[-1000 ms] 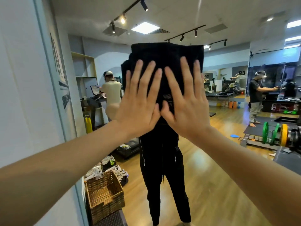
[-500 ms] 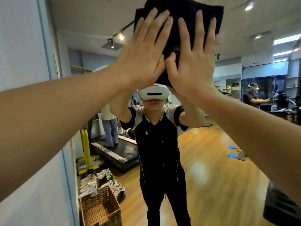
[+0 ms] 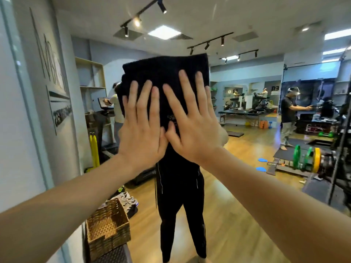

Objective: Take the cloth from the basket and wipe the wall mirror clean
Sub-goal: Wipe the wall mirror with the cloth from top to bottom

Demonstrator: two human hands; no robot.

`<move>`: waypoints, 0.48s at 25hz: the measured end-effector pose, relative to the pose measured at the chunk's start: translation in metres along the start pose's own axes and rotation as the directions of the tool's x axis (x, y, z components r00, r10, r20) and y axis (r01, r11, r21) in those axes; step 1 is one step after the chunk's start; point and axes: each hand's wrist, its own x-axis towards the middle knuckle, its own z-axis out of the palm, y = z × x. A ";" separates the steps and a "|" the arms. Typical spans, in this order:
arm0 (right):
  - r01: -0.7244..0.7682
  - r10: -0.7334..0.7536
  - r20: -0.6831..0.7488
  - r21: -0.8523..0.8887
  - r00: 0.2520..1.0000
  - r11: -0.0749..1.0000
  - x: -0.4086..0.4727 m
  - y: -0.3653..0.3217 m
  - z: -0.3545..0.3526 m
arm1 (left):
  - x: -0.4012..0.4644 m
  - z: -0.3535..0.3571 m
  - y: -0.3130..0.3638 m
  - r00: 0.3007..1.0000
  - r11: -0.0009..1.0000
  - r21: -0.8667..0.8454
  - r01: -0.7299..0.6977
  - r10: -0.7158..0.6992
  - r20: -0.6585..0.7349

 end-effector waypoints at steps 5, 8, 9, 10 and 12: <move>0.000 0.001 0.023 -0.075 1.000 0.997 -0.066 0.095 -0.035 | 0.009 0.037 0.113 0.997 0.997 -0.063 -0.052 0.055 0.055; -0.059 0.059 -0.003 -0.139 0.998 0.989 -0.056 0.145 -0.055 | 0.062 0.046 0.145 0.990 0.991 -0.041 -0.126 0.129 0.064; -0.078 0.076 -0.019 -0.158 0.997 0.984 -0.044 0.158 -0.061 | 0.083 0.045 0.149 0.987 0.989 -0.026 -0.148 0.150 0.065; -0.091 0.087 -0.033 -0.169 0.996 0.981 -0.029 0.170 -0.066 | 0.105 0.043 0.150 0.984 0.987 -0.009 -0.162 0.162 0.069; -0.112 0.104 -0.056 -0.171 0.993 0.979 0.010 0.188 -0.074 | 0.151 0.035 0.145 0.983 0.985 0.035 -0.170 0.167 0.074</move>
